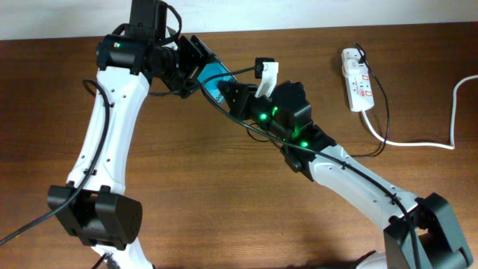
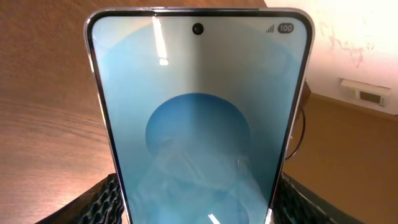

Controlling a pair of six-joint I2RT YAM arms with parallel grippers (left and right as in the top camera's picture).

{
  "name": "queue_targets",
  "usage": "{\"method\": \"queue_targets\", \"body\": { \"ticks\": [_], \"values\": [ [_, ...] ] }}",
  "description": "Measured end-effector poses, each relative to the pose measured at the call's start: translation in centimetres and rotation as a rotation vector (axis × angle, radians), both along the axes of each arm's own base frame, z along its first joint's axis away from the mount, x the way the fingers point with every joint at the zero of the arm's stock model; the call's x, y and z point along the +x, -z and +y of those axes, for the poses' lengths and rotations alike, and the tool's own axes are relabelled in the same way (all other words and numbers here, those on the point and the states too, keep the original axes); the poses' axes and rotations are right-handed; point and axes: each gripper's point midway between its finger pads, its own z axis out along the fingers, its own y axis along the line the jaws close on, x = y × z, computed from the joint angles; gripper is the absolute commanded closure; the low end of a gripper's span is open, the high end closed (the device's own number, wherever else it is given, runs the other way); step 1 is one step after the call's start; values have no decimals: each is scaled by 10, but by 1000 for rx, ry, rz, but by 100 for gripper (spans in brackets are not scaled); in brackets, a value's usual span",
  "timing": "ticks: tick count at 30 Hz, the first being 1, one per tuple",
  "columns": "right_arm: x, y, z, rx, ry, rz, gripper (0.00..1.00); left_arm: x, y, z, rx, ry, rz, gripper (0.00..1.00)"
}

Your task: Plug charger to phone and switch on socket

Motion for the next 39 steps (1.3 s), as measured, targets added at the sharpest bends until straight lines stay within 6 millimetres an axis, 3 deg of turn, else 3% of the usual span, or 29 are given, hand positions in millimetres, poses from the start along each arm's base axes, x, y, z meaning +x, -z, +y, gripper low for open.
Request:
{"method": "queue_targets", "body": {
  "ticks": [2, 4, 12, 17, 19, 23, 27, 29, 32, 36, 39],
  "values": [
    [0, 0, -1, 1, -8, 0, 96, 0, 0, 0, -3, -1, 3, 18],
    [-1, 0, 0, -3, -21, -7, 96, 0, 0, 0, -3, -1, 2, 0],
    [-4, -1, 3, -11, -45, -18, 96, -1, 0, -1, -1, 3, 3, 1],
    [3, 21, -16, -59, -12, 61, 96, 0, 0, 2, 4, 8, -5, 1],
    [9, 26, -27, -80, -5, 59, 96, 4, 0, 12, 19, 14, -27, 1],
    [4, 31, -26, -109, -51, 55, 96, 1, 5, 31, 92, 109, -77, 1],
    [7, 32, -37, -1, -27, 183, 96, -6, 13, 40, 161, 156, -74, 0],
    [15, 32, -55, 103, 15, 294, 96, -5, 13, 42, 180, 167, -85, 1],
    [15, 48, -74, 207, 67, 503, 96, -5, 14, 43, 192, 181, -97, 1],
    [6, 49, -68, 302, 41, 644, 96, -4, 8, 44, 210, 201, -133, 0],
    [-1, 47, -63, 333, 0, 690, 96, -17, -22, 55, 276, 193, -215, 1]
  ]
}}
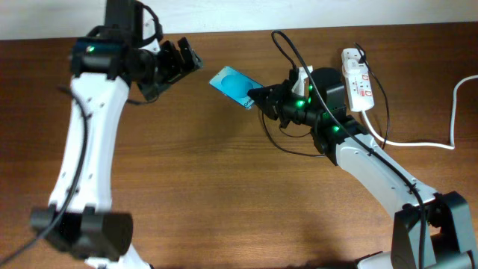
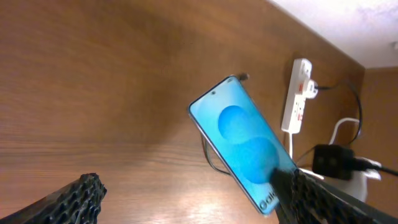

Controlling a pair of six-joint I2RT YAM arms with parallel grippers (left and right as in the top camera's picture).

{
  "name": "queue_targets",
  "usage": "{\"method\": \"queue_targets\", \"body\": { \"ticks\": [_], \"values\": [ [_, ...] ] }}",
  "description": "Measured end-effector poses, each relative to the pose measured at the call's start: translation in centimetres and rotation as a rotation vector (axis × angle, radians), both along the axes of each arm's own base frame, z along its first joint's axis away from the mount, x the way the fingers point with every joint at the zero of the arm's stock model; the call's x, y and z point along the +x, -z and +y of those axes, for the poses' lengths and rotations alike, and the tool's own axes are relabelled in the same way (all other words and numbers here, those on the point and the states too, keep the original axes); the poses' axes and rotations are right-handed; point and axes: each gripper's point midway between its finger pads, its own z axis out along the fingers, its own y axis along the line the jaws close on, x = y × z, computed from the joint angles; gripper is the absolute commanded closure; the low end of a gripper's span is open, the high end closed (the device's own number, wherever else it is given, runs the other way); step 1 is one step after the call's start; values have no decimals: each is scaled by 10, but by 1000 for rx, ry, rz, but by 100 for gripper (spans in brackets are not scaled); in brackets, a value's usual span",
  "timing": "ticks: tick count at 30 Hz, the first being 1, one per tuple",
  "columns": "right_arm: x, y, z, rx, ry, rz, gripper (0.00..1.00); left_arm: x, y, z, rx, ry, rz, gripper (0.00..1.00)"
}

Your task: Plug charger to phone and switch on socket

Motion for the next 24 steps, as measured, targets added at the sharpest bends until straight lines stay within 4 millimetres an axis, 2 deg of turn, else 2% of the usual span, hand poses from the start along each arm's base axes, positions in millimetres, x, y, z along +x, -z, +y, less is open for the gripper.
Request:
{"method": "queue_targets", "body": {
  "ticks": [1, 3, 4, 6, 8, 11, 12, 14, 16, 18, 20, 21, 24],
  "values": [
    [-3, -1, 2, 10, -15, 8, 96, -15, -30, 6, 26, 3, -79, 0],
    [-5, -1, 4, 17, -32, 16, 96, -40, -64, 12, 40, 8, -158, 1],
    [-10, 4, 5, 17, -47, 50, 96, -67, -77, 17, 46, 11, -153, 1],
    [-13, 6, 6, 19, -60, 64, 96, -92, -82, 24, 31, 10, -114, 1],
    [-15, 4, 6, 27, -73, 58, 96, -97, -73, 34, -14, -12, -54, 0],
    [-12, -7, 4, 69, -83, 44, 96, -85, -49, 37, -113, -10, -9, 1],
    [-12, -8, 2, 90, -75, 76, 96, -79, -42, 34, -148, 4, -18, 1],
    [-13, -9, 2, 138, -57, 152, 96, -62, -12, 21, -284, 44, -22, 1],
    [-13, -12, 3, 180, -45, 203, 96, -55, 10, 12, -386, 47, 0, 0],
    [-10, -21, 4, 208, -44, 180, 96, -56, 30, 5, -464, 25, 54, 0],
    [-4, -42, 5, 249, -44, 96, 96, -56, 45, 1, -529, -14, 104, 2],
    [-3, -43, 6, 251, -41, 90, 96, -58, 50, 0, -566, -51, 153, 5],
    [-4, -43, 16, 242, -23, 83, 96, -48, 44, 0, -628, -131, 180, 6]
  ]
}}
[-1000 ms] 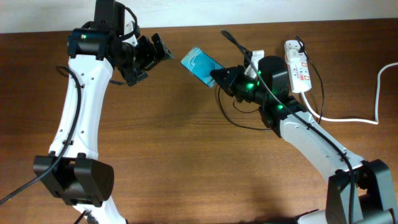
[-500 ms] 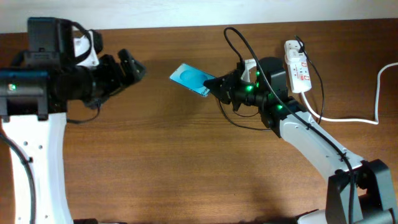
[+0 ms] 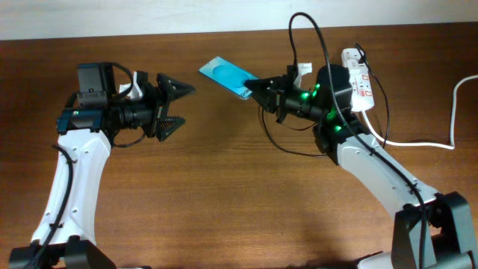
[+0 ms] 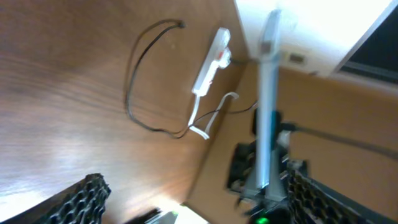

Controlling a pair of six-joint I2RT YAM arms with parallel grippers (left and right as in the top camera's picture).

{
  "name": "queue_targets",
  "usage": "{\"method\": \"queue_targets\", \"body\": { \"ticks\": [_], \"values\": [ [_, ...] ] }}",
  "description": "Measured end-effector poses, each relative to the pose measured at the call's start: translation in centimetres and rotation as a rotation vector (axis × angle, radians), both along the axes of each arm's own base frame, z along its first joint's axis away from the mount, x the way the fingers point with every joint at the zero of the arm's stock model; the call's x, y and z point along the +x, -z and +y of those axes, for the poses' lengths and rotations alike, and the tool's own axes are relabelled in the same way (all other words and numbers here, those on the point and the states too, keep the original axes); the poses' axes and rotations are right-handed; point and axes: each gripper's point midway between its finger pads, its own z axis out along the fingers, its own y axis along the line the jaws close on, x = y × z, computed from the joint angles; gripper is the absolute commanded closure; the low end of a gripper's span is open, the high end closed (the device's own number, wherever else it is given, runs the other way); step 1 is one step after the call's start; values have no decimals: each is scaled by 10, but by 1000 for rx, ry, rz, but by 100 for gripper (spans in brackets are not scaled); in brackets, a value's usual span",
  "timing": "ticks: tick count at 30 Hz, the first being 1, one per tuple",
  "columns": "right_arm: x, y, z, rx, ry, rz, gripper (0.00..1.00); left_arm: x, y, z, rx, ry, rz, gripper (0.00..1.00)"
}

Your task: Plug charger to phone and switch on socket

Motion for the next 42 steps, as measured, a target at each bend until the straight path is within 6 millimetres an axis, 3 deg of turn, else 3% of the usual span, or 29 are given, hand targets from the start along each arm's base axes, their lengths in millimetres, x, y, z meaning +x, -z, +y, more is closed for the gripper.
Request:
{"method": "queue_targets", "body": {
  "ticks": [3, 6, 9, 11, 15, 20, 26, 29, 34, 38, 42],
  "values": [
    [-12, 2, 30, -39, -17, -49, 96, 10, -10, -4, -65, -61, 41, 6],
    [-15, -7, 39, -44, -31, -131, 96, 8, -10, -14, -100, -79, 102, 9],
    [-13, -30, 40, -9, -29, -252, 96, 9, -11, -14, -117, -102, 132, 16],
    [-13, -28, 40, -15, -30, -248, 96, 9, -14, -14, -132, -120, 152, 23],
    [-15, -10, 40, -57, -37, -183, 96, 10, -13, -13, -147, -149, 188, 24],
    [-16, -11, 40, -21, -37, -122, 96, 23, -24, -12, -151, -153, 100, 23],
    [-24, -11, 44, 58, -64, 25, 96, 23, -17, -27, -99, -157, 93, 25],
    [-27, 8, 42, 41, -54, 158, 96, 23, -15, -32, -83, -158, 91, 40],
    [-28, 11, 42, 42, -50, 185, 96, 23, -13, -32, -74, -168, 98, 42],
    [-26, 2, 43, 62, -53, 148, 96, 24, -13, -32, -70, -172, 95, 34],
    [-26, -1, 43, 71, -56, 134, 96, 23, -11, -38, -54, -168, 92, 34]
  ]
}}
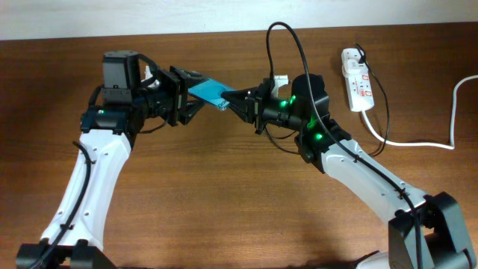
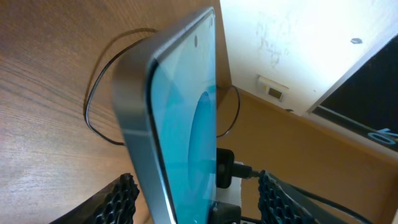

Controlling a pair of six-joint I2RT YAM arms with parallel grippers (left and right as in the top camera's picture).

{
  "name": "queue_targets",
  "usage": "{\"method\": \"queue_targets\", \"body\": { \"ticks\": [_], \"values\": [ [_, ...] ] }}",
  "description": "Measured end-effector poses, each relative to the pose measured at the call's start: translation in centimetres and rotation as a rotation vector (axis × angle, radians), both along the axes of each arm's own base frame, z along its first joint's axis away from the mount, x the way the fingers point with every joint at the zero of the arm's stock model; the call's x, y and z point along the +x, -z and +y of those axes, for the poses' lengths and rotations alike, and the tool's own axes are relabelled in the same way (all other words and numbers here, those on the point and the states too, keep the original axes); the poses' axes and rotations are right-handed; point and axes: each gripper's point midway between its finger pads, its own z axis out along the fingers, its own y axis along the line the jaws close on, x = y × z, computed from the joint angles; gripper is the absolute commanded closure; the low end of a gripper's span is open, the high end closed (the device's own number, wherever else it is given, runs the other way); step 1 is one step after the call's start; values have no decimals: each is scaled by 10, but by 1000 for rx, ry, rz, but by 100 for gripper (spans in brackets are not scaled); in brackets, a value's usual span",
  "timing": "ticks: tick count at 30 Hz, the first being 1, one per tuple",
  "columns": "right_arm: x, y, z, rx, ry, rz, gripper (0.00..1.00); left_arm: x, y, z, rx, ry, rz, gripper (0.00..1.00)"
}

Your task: Plug charger to phone and switch on socket

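The phone (image 1: 209, 90), its screen lit blue, is held in the air over the back of the table. My right gripper (image 1: 237, 102) is shut on its right end. My left gripper (image 1: 193, 94) is open around the left end. In the left wrist view the phone (image 2: 180, 124) stands edge-on between the two black fingers (image 2: 121, 196), with a gap on the right side. The white socket strip (image 1: 356, 78) lies at the back right. The black charger cable (image 1: 382, 133) runs from it across the table and under the right arm. Its free end is hidden.
A white mains lead (image 1: 454, 112) runs from the strip off the right edge. A black wrist-camera lead (image 1: 278, 30) arches above the right gripper. The cable's loop (image 2: 92, 118) lies on the wood behind the phone. The wall borders the table's far edge.
My left gripper was open at the left, well away from the phone; now it stands around the phone's left end. The right gripper has brought the phone a little left and lower.
At first the left gripper held the phone, with the right gripper at its lower end. Then the left gripper was open and apart, and the right gripper alone held the phone. The left arm stood farther off, and now its open fingers flank the phone again.
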Motion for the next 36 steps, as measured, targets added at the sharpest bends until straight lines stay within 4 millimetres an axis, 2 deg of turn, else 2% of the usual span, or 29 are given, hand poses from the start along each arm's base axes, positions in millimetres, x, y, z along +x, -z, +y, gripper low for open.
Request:
{"method": "queue_targets", "body": {
  "ticks": [4, 12, 16, 19, 25, 31, 36],
  "values": [
    [0, 0, 0, 0, 0, 0, 96, 1, 2, -1, 13, -9, 0, 49],
    [-2, -1, 1, 3, -12, -1, 96, 3, 4, 3, 30, -29, -1, 57],
    [-3, -1, 2, 5, -22, 0, 96, 3, 4, 3, 30, -30, -1, 66],
    [-4, -1, 2, 5, -24, 0, 96, 4, 4, 4, 35, -35, -1, 68],
    [-4, -2, 2, 8, -25, -1, 96, 5, 5, 5, 42, -44, 3, 87],
    [-4, -2, 2, 26, -19, 44, 96, 6, 3, 5, 34, -45, -7, 100],
    [-4, -1, 2, 26, -19, 44, 96, 6, 3, 5, 34, -45, -8, 100]
  ]
}}
